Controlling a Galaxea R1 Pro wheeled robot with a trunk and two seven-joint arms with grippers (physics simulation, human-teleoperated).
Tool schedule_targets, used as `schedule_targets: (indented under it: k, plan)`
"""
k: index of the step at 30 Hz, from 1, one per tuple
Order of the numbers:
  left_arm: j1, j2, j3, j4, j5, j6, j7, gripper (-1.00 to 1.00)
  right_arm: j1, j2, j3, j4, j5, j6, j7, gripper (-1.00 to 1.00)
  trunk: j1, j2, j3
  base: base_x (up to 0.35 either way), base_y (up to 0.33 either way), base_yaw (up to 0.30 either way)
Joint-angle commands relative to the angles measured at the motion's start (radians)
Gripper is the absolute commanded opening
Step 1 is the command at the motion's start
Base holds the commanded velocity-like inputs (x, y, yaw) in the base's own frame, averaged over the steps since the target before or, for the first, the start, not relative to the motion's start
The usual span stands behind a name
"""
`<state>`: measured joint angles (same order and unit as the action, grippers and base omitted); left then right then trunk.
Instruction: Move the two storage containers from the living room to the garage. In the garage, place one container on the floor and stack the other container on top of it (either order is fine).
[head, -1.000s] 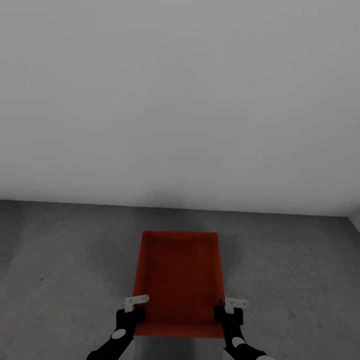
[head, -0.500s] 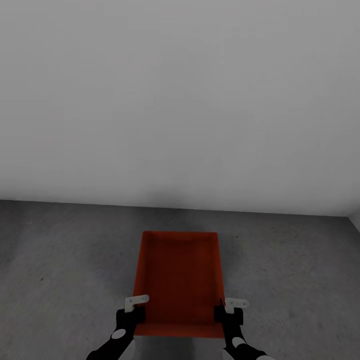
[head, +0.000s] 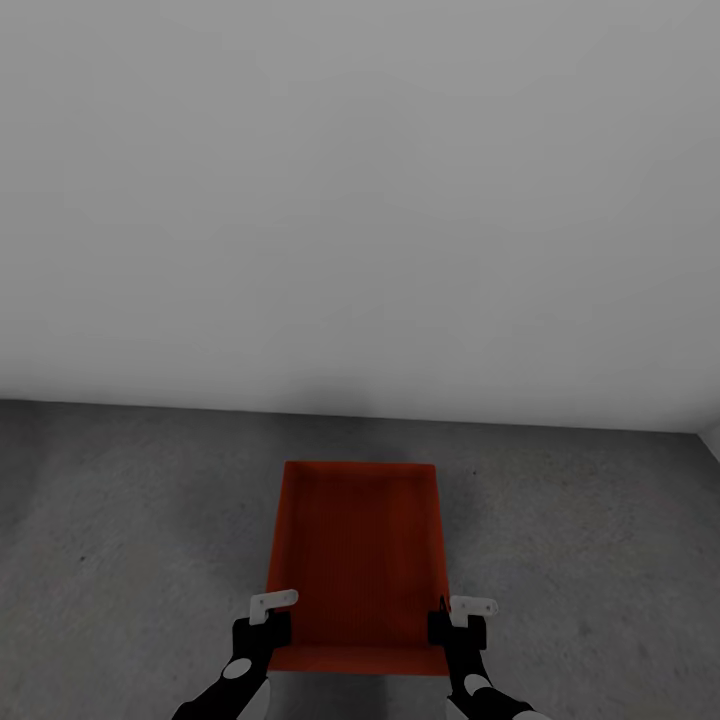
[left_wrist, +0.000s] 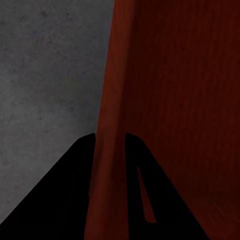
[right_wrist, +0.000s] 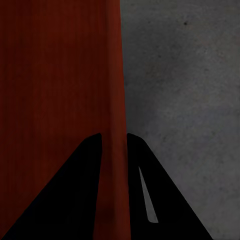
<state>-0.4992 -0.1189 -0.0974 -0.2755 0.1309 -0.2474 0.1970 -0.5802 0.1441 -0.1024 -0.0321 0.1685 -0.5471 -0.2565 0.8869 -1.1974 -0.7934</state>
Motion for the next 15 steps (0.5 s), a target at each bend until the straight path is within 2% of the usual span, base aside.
schedule_targets:
  k: [1,5,12,15]
  plan:
    - [-0.001,0.001,-0.001,0.002,0.013,0.049,-0.005,-1.0,-0.001,0.0,-0.005,-0.002,0.005,-0.031,0.002,-1.0,0.004,-0.008,-0.004,0.0,0.0,0.0]
    - [-0.001,0.001,-0.001,0.002,0.013,0.049,-0.005,-1.0,-0.001,0.0,-0.005,-0.002,0.005,-0.031,0.002,-1.0,0.019,-0.036,-0.016,0.0,0.0,0.0]
    - [-0.001,0.002,-0.001,0.002,0.013,0.049,-0.005,-1.0,-0.001,0.0,-0.005,-0.002,0.005,-0.031,0.002,-1.0,0.019,-0.036,-0.016,0.0,0.0,0.0]
    - [-0.001,0.002,-0.001,0.002,0.013,0.049,-0.005,-1.0,-0.001,0.001,-0.005,-0.002,0.005,-0.031,0.002,-1.0,0.031,-0.057,-0.026,0.0,0.0,0.0]
